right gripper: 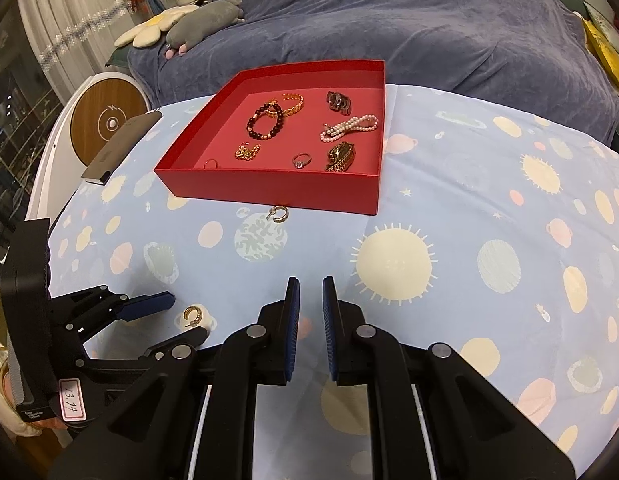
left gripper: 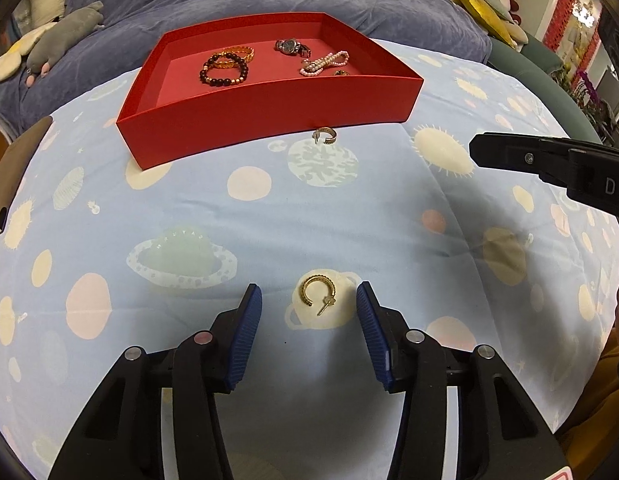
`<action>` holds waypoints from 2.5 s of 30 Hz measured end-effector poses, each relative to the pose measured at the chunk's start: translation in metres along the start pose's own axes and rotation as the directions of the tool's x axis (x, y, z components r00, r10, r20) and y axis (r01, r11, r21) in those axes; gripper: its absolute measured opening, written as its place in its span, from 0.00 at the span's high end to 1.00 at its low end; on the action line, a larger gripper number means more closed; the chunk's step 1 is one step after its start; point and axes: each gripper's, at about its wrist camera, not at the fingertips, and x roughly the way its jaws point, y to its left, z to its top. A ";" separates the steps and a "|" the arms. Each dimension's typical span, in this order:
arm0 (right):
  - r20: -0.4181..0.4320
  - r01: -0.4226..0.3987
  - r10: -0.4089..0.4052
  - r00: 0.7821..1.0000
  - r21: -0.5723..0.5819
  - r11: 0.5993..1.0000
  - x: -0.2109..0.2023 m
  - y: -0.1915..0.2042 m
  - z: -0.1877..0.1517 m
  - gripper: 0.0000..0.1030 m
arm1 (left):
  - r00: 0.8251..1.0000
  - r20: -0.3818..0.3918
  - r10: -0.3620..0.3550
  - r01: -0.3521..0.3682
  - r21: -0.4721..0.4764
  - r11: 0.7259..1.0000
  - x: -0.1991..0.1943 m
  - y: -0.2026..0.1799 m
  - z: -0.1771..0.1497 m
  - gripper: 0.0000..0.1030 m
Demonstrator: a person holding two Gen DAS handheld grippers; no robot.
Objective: Organize jewelry
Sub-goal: 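Grasp a gold hoop earring with the left gripper while the right gripper grasps another earring, then carry both earrings into the red box and open both grippers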
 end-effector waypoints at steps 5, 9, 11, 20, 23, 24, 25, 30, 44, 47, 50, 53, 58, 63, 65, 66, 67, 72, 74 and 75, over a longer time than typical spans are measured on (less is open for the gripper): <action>0.000 0.002 -0.002 1.000 -0.001 1.000 0.001 0.002 0.001 0.83 | 1.000 0.005 0.001 -0.001 0.000 1.000 -0.001 0.002 0.001 0.77; -0.002 -0.004 0.004 1.000 -0.006 1.000 0.002 0.007 0.001 0.80 | 1.000 0.003 0.003 -0.003 -0.014 1.000 0.000 0.006 0.002 0.86; -0.006 -0.010 0.010 1.000 -0.009 1.000 0.003 0.010 0.001 0.80 | 1.000 0.003 0.007 -0.006 -0.025 1.000 0.000 0.008 0.004 0.86; -0.033 -0.017 0.017 0.999 -0.019 1.000 0.014 0.019 0.000 0.80 | 0.999 0.037 0.031 -0.028 -0.078 0.997 -0.011 0.022 0.018 0.86; -0.029 -0.016 0.016 0.999 -0.015 1.000 0.018 0.021 0.004 0.80 | 0.998 0.047 0.040 -0.035 -0.104 0.994 -0.014 0.028 0.025 0.86; -0.029 -0.017 0.016 0.999 -0.013 1.000 0.020 0.021 0.006 0.80 | 0.998 0.052 0.040 -0.034 -0.114 0.993 -0.016 0.030 0.028 0.86; -0.029 -0.017 0.017 0.999 -0.011 1.000 0.022 0.022 0.008 0.80 | 0.997 0.058 0.041 -0.034 -0.123 0.992 -0.018 0.033 0.030 0.86; -0.040 -0.013 0.013 0.999 0.004 1.000 0.039 0.023 0.016 0.76 | 0.995 0.094 0.043 -0.026 -0.172 0.985 -0.030 0.048 0.043 0.86; -0.058 0.014 -0.012 0.998 0.033 0.999 0.090 0.031 0.042 0.76 | 0.990 0.140 0.034 0.002 -0.248 0.969 -0.039 0.074 0.062 0.86; -0.055 0.028 -0.026 0.998 0.033 0.999 0.096 0.034 0.045 0.75 | 0.990 0.138 0.033 0.002 -0.242 0.970 -0.038 0.075 0.061 0.86; -0.048 0.038 -0.036 0.998 0.033 0.999 0.099 0.037 0.049 0.75 | 0.991 0.134 0.025 0.009 -0.248 0.969 -0.037 0.078 0.060 0.86; -0.043 0.061 -0.060 0.997 0.015 0.998 0.101 0.042 0.049 0.74 | 0.991 0.133 0.025 0.009 -0.252 0.968 -0.038 0.081 0.058 0.86; -0.032 0.102 -0.103 0.994 -0.038 0.994 0.100 0.046 0.044 0.81 | 0.991 0.133 0.030 0.006 -0.266 0.964 -0.040 0.087 0.057 0.86; -0.038 0.095 -0.096 0.995 -0.032 0.995 0.092 0.042 0.037 0.81 | 0.990 0.140 0.030 0.008 -0.266 0.964 -0.043 0.086 0.058 0.86; -0.034 0.088 -0.089 0.995 -0.031 0.996 0.086 0.041 0.035 0.81 | 0.989 0.145 0.030 0.009 -0.262 0.965 -0.045 0.084 0.059 0.86; -0.030 0.082 -0.083 0.996 -0.029 0.996 0.082 0.041 0.034 0.81 | 0.989 0.148 0.028 0.012 -0.261 0.965 -0.046 0.083 0.061 0.86; -0.025 0.077 -0.077 0.997 -0.027 0.997 0.078 0.041 0.034 0.81 | 0.988 0.152 0.025 0.016 -0.260 0.965 -0.047 0.081 0.062 0.86; 0.025 0.045 -0.045 0.999 -0.001 0.999 0.048 0.034 0.042 0.81 | 0.984 0.179 0.019 0.027 -0.248 0.969 -0.053 0.071 0.075 0.86; 0.055 0.037 -0.038 0.998 0.011 0.999 0.036 0.030 0.049 0.81 | 0.981 0.191 0.020 0.028 -0.245 0.969 -0.055 0.068 0.083 0.86; 0.070 0.034 -0.035 0.997 0.017 0.999 0.030 0.028 0.054 0.81 | 0.980 0.197 0.018 0.031 -0.243 0.970 -0.055 0.066 0.087 0.86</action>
